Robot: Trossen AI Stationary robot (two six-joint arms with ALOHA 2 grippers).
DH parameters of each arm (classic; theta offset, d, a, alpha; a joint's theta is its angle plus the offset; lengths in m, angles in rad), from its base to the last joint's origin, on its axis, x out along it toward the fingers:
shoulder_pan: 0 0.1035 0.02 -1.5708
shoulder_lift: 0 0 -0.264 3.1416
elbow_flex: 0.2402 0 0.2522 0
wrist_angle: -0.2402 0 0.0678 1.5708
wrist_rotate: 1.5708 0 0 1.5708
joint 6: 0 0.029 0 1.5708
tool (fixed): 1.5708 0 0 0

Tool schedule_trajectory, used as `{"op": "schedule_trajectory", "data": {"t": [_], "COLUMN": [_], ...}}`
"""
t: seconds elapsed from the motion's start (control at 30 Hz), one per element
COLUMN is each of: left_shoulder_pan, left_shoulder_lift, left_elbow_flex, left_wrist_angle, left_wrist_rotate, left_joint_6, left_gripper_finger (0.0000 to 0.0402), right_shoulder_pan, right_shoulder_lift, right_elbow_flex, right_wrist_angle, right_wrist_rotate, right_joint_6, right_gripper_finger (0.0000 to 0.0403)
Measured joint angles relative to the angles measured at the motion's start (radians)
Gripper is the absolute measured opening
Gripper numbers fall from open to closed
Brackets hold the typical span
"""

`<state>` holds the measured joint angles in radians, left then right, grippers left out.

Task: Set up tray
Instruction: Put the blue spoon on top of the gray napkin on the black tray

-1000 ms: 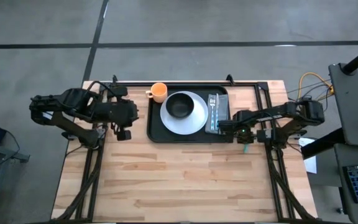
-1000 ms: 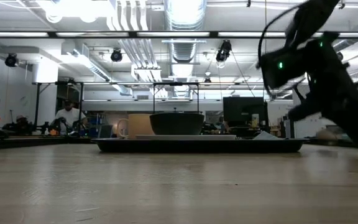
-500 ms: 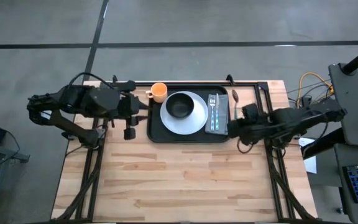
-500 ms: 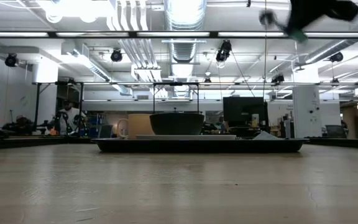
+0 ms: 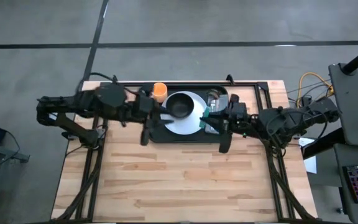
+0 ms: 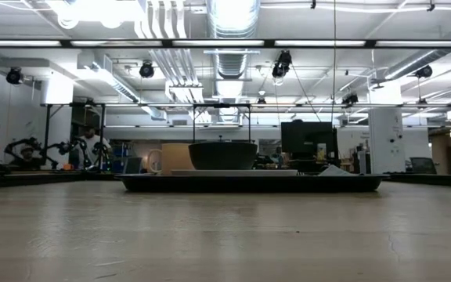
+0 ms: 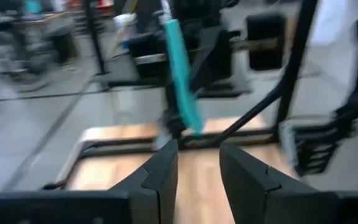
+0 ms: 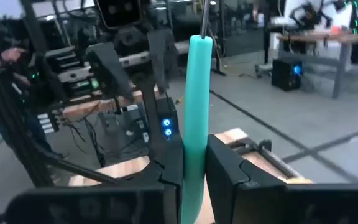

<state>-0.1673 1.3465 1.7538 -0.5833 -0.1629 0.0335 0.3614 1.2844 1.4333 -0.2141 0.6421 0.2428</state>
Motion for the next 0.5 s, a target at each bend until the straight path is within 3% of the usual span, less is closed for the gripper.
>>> {"op": "schedule_trajectory", "data": {"t": [0.13, 0.5], "left_shoulder_pan": [0.000, 0.049], "left_shoulder_lift": [0.053, 0.155], "left_elbow_flex": [0.000, 0.000], "left_wrist_angle": [0.196, 0.381], "left_wrist_rotate": [0.128, 0.141], "left_joint_6": [-0.048, -0.081], "left_gripper_finger": [0.0100, 0.0100], "right_shoulder_pan": [-0.010, -0.025], "right_shoulder_lift": [0.053, 0.117], "right_elbow_flex": [0.056, 0.115], "right_wrist_angle": [0.003, -0.013], "right_wrist_rotate": [-0.040, -0.103], "right_joint_6": [-0.082, -0.091], "right_gripper_finger": [0.0030, 0.0030]}}
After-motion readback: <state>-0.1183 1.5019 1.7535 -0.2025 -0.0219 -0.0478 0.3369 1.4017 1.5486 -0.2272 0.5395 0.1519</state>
